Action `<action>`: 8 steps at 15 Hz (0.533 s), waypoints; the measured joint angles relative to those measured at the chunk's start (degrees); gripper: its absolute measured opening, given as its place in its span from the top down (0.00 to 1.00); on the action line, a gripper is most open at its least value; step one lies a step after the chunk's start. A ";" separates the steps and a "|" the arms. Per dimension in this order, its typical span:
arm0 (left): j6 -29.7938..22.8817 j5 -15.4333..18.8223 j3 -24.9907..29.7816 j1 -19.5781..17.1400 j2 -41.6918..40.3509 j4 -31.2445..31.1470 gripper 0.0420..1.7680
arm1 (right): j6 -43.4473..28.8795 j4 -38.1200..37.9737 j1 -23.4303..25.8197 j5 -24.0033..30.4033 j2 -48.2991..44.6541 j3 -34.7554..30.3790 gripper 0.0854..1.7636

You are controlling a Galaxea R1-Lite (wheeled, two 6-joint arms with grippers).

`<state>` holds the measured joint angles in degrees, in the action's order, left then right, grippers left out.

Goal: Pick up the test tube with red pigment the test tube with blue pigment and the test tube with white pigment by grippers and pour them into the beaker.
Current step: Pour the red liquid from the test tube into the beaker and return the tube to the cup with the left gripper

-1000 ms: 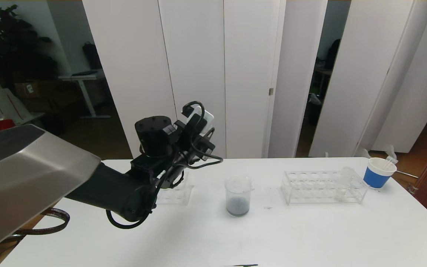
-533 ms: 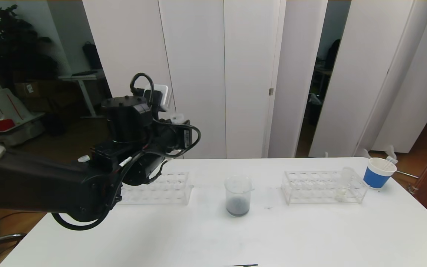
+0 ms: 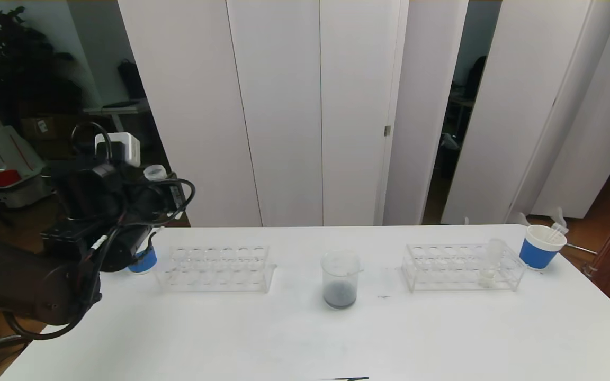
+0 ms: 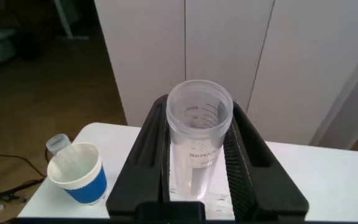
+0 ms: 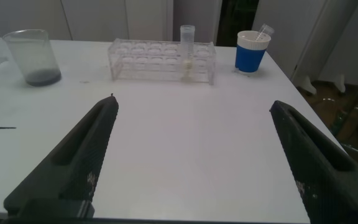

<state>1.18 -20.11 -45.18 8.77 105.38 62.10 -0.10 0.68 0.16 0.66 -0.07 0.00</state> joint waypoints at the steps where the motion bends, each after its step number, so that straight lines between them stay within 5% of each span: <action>1: 0.30 -0.04 0.37 -2.46 0.68 3.17 0.68 | 0.00 -0.02 0.02 0.02 0.00 0.00 0.01; 8: 7.35 0.24 0.87 -12.59 9.29 22.88 0.68 | 0.00 0.00 0.02 0.00 0.00 0.00 0.01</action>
<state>8.53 -19.87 -44.31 -3.83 114.66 84.98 -0.10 0.68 0.18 0.66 -0.07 0.00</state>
